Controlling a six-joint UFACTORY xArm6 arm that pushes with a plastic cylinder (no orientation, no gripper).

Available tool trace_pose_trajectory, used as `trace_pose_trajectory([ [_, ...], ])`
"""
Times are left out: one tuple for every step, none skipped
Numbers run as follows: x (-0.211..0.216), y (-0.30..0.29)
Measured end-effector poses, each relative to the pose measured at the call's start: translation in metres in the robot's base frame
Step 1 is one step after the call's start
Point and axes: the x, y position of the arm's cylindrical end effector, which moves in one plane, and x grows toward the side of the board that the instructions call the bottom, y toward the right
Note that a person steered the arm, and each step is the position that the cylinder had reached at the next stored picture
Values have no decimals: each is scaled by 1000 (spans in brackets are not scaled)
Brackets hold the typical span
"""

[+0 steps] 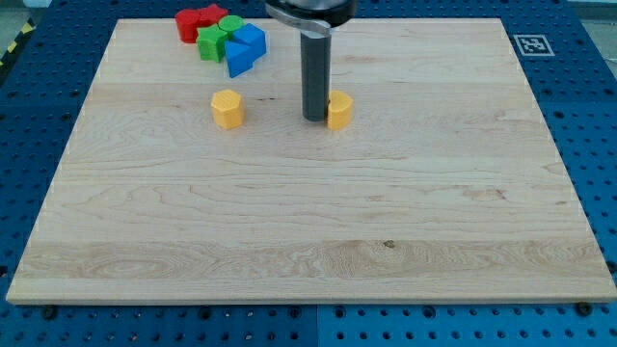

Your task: Move the yellow hexagon towards center right

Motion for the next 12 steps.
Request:
trace_pose_trajectory([
  [-17, -21],
  [-21, -36],
  [-30, -68],
  [-39, -125],
  [-26, -173],
  [-10, -164],
  [-7, -136],
  [3, -101],
  [27, -67],
  [42, -35],
  [61, 3],
  [82, 36],
])
